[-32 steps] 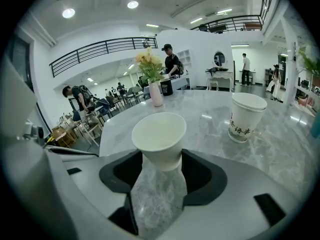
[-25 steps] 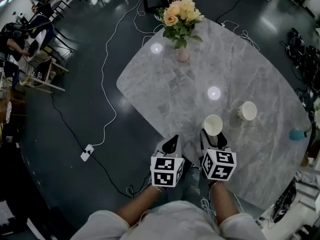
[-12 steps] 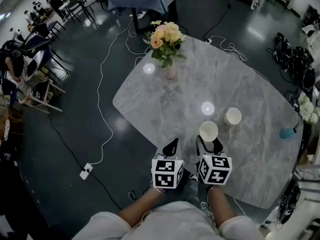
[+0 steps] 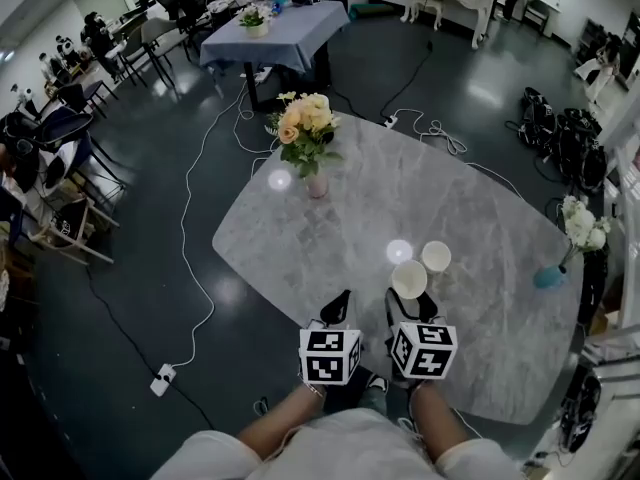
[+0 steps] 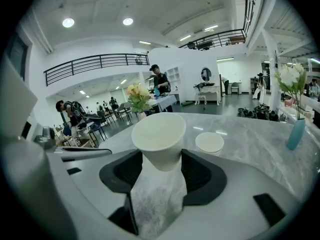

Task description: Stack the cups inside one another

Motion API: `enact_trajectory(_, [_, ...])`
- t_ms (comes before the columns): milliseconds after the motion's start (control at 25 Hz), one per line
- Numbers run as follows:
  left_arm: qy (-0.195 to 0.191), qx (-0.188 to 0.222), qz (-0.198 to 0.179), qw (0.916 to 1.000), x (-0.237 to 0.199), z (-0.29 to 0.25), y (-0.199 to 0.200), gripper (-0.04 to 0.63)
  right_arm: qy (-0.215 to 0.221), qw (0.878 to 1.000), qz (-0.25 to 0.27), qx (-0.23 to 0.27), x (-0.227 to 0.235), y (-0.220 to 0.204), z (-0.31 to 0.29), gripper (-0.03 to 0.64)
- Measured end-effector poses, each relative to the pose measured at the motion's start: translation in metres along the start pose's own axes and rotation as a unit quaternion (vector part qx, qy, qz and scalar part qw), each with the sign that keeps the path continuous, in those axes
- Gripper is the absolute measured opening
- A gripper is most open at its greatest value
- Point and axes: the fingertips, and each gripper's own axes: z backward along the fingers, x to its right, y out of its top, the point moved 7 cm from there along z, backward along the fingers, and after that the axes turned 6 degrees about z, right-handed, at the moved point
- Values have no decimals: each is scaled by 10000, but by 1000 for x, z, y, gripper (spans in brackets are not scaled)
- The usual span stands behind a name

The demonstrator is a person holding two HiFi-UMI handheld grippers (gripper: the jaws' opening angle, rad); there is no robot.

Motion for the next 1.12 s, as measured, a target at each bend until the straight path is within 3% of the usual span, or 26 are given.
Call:
enact_trajectory(640, [-523, 181, -414, 9976, 46, -51, 44, -3, -460, 9984, -142, 307, 57, 37, 4, 224])
enact_trajectory(1120, [-907, -367, -731, 9925, 74, -94, 39, -3, -780, 9953, -554, 164, 93, 30, -5, 224])
